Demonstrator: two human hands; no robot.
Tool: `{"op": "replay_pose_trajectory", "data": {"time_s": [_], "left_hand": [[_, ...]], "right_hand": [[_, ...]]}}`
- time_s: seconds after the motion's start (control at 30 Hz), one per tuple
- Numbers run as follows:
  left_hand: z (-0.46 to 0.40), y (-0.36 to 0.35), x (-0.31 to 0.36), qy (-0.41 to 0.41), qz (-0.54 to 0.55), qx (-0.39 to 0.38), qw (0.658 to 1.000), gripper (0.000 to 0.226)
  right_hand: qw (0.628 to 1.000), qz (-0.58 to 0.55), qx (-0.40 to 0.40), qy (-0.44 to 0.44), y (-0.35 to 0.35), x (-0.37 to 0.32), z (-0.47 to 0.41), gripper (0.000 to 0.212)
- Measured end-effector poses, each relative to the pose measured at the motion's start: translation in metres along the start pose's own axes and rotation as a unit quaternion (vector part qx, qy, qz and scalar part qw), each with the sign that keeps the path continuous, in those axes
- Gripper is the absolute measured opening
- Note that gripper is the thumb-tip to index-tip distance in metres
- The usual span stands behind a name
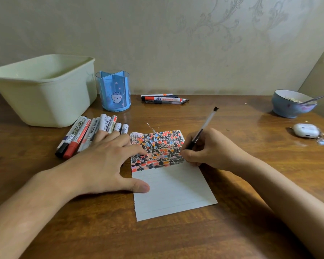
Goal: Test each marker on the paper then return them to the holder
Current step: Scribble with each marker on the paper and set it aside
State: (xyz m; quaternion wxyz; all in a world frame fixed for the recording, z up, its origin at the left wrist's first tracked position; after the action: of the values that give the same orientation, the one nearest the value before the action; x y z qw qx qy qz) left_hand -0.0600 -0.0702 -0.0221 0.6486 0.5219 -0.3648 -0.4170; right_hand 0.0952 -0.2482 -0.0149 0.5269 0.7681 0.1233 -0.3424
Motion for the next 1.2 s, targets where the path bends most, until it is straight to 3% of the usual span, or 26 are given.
{"op": "replay_pose_trajectory", "data": {"time_s": [0.87, 1.07, 1.2], "left_hand": [[0.0, 0.0, 0.001, 0.011, 0.006, 0.002, 1.0, 0.094], [0.001, 0.001, 0.002, 0.005, 0.006, 0.018, 1.0, 0.097], [0.004, 0.004, 0.004, -0.014, 0.026, 0.044, 0.999, 0.092]], "right_hand": [[1.0, 0.021, -0.011, 0.002, -0.001, 0.0, -0.001, 0.013], [0.997, -0.069, 0.019, 0.011, 0.003, 0.006, -0.002, 0.005], [0.993, -0.114, 0.039, 0.018, 0.002, 0.007, -0.003, 0.013]]}}
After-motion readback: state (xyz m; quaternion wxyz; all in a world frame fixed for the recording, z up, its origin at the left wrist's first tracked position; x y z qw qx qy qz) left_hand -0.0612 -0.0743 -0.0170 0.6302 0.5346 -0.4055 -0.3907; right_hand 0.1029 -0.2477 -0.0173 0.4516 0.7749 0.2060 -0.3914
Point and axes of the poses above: each hand's wrist, its own z-axis away from the middle knuckle, its own y-axis out of the back of the hand, x = y × z, the point moved 4 cm from there along -z, towards the middle knuckle, and after that the axes turned 13 degrees about y, right-handed, at the moved point
